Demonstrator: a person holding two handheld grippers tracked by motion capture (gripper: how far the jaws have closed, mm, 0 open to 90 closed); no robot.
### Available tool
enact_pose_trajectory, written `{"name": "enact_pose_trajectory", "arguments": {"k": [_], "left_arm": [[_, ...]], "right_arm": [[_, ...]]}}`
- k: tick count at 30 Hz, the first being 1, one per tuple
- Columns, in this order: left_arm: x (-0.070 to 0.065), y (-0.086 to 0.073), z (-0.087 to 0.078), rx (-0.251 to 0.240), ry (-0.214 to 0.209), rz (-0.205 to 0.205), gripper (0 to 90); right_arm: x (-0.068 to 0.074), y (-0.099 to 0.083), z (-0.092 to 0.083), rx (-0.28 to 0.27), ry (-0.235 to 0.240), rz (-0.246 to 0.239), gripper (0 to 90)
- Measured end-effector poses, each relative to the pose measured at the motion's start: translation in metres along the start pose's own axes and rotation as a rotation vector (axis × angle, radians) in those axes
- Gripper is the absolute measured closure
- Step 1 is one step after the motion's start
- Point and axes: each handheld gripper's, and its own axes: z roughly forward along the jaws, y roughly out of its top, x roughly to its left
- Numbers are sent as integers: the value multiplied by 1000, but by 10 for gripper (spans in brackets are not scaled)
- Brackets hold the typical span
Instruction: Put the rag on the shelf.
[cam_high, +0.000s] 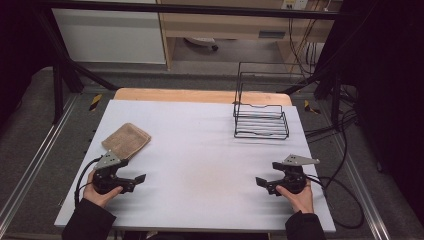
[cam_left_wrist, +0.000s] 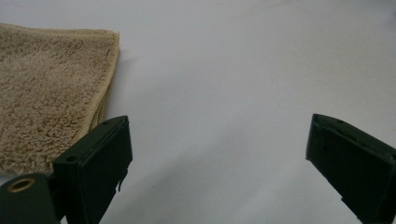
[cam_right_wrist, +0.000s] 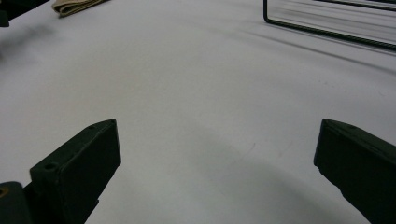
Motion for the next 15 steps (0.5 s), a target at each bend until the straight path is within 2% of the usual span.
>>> {"name": "enact_pose_trajectory", "arguments": {"k": [15], "left_arm": [[-4,4,0,12,1,8,68]], "right_arm": [[1,-1,1,12,2,1,11]]}}
